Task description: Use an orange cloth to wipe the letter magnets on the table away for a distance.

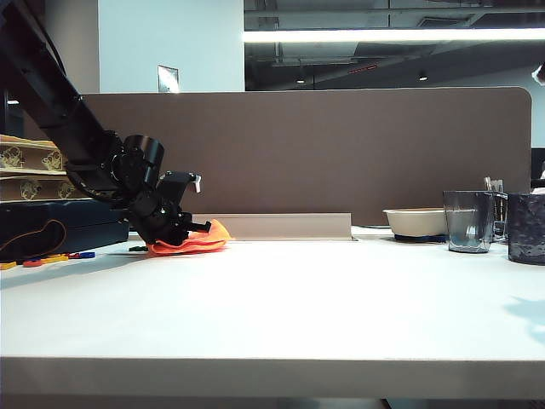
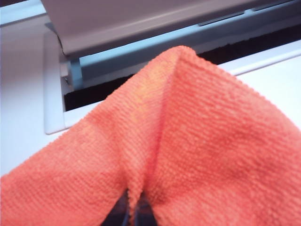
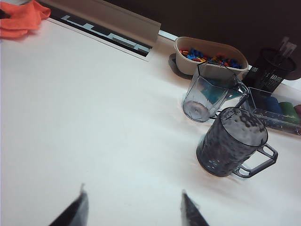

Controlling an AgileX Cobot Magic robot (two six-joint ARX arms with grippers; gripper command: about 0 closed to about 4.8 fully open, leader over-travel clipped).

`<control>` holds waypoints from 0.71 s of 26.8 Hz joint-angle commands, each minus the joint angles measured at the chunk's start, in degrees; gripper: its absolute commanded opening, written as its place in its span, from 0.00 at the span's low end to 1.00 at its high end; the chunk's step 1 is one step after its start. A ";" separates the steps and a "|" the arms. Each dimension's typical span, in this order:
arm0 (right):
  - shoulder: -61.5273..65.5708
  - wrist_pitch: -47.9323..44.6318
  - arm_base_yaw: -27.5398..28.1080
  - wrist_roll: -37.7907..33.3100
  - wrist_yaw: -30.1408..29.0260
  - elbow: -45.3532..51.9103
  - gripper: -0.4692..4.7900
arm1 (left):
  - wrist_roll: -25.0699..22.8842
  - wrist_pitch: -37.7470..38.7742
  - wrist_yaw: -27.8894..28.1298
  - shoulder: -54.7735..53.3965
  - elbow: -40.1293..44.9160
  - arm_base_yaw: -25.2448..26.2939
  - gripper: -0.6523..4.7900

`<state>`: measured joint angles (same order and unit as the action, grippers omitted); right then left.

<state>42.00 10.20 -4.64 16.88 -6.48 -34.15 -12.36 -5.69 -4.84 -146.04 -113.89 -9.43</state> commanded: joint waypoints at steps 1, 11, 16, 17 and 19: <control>0.00 -1.03 0.02 0.11 0.37 -0.26 0.55 | -1.29 2.25 1.18 0.35 0.20 -0.04 0.11; -0.02 -0.94 0.02 0.11 0.39 -0.26 0.55 | -2.21 3.67 7.30 1.97 0.20 -0.02 0.11; 0.00 -0.96 0.00 0.09 0.39 -0.26 0.55 | -1.95 6.71 7.61 4.13 0.20 0.79 0.11; 0.00 -0.96 0.02 0.11 0.39 -0.26 0.55 | -1.97 7.10 7.63 4.61 0.20 0.90 0.11; 0.00 -0.96 0.02 0.11 0.39 -0.26 0.55 | -1.99 7.43 7.61 6.78 0.20 1.07 0.11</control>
<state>42.04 10.11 -4.64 17.02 -6.13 -34.15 -14.33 2.42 2.70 -140.66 -113.54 -8.23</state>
